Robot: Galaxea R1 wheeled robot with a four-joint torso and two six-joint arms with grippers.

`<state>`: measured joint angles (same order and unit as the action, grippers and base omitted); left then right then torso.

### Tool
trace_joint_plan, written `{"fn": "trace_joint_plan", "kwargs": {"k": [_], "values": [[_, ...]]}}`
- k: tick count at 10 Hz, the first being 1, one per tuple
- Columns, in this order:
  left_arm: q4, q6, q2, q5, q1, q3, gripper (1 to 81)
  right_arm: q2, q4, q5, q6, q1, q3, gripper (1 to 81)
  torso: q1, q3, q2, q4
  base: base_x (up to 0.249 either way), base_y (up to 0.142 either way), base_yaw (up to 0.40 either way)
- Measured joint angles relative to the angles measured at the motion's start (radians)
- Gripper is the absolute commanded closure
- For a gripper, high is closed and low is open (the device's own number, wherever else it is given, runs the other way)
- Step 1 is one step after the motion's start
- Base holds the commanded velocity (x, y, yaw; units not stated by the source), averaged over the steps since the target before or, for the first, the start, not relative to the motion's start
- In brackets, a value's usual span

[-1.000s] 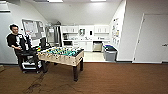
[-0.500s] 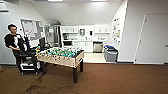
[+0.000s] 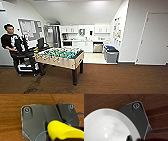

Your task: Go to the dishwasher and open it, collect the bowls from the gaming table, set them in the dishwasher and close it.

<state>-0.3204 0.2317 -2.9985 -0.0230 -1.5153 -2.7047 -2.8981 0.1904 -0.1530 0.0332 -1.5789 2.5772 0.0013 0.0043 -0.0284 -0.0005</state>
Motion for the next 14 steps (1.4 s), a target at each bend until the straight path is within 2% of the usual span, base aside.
{"fn": "trace_joint_plan", "kwargs": {"k": [14], "values": [[0.000, 0.000, -0.010, -0.001, 0.003, -0.001, 81.1, -0.006, -0.008, -0.002, 0.000, 0.006, 0.010, 81.1, 0.000, 0.000, 0.000, 0.000, 0.173, 0.000, 0.000]]}}
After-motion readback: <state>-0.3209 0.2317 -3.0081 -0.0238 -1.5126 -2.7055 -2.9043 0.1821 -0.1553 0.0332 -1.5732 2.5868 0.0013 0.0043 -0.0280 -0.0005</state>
